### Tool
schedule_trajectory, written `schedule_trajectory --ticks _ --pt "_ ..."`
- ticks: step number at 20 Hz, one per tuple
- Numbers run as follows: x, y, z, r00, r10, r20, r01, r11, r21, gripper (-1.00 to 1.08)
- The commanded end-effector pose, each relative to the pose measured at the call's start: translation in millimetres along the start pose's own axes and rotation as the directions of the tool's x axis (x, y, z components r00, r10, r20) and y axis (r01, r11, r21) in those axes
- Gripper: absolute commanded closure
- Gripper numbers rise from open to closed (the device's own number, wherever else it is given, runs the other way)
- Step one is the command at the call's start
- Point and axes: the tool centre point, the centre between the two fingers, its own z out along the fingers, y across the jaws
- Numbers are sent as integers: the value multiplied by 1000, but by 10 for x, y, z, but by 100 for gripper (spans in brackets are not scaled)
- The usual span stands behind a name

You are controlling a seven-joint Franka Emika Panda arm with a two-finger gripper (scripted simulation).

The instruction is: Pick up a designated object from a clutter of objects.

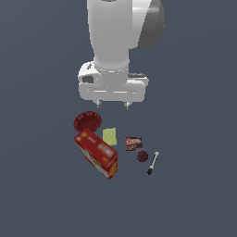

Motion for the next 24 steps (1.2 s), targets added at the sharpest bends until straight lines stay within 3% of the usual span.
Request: schedule_trajectory --ticks 1,11,24 --pt "0 0 0 1000 0 0 0 1000 0 -92" --pt "-128 -153 60 999 -28 45 27 1000 6 -92" --pt "-81 -110 283 999 -39 37 39 999 7 -92"
